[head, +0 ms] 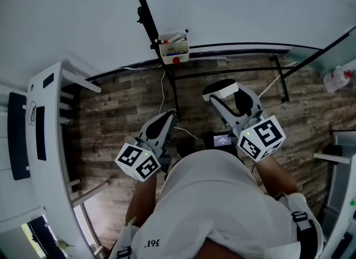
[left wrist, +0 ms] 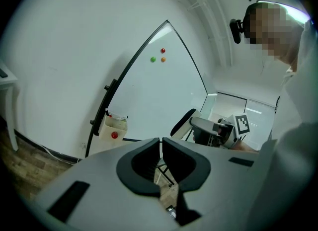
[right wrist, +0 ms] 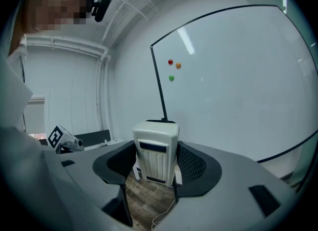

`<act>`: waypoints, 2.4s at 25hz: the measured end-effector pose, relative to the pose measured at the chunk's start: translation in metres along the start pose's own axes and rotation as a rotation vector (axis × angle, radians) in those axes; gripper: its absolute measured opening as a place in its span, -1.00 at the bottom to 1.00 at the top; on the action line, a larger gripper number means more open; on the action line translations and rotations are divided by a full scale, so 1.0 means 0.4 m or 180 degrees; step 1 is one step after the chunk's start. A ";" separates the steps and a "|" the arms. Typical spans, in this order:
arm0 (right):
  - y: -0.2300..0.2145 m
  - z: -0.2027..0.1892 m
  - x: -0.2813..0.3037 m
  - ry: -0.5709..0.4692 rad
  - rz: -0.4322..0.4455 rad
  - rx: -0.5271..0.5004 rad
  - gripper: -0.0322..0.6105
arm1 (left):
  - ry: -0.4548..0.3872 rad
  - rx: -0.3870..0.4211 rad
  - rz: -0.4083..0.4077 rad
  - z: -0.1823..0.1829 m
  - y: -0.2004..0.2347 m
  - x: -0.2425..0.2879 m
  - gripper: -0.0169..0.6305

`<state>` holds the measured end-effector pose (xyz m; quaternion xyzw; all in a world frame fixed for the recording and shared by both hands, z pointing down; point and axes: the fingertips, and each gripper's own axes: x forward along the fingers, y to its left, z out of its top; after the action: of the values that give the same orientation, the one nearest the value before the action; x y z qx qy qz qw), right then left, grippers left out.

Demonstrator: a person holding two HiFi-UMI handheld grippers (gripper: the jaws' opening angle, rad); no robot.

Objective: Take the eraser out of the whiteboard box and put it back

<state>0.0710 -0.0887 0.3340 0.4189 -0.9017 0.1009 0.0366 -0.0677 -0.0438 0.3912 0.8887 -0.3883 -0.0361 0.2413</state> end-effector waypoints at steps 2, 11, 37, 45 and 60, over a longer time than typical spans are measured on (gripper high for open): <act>0.002 -0.012 0.001 0.0033 0.0005 0.0028 -0.06 | 0.0036 -0.0062 0.0077 -0.008 0.006 -0.007 -0.91; 0.012 -0.077 0.006 0.0204 0.0020 0.0155 -0.06 | 0.0124 -0.0154 0.0117 -0.040 0.005 -0.017 -0.91; -0.016 -0.087 0.047 0.0246 -0.0018 0.0170 -0.06 | 0.0147 -0.0163 0.0143 -0.024 0.050 0.002 -0.91; -0.045 -0.058 0.076 0.0190 -0.0053 0.0095 -0.06 | 0.0111 -0.0093 0.0189 0.001 0.087 0.024 -0.91; -0.105 -0.016 0.163 0.0146 -0.0118 -0.0134 -0.06 | 0.0062 0.0228 0.0195 0.044 0.175 0.101 -0.91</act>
<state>0.0607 -0.1625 0.3565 0.4323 -0.8946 0.0908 0.0680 -0.0911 -0.1200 0.4127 0.8847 -0.4140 -0.0061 0.2142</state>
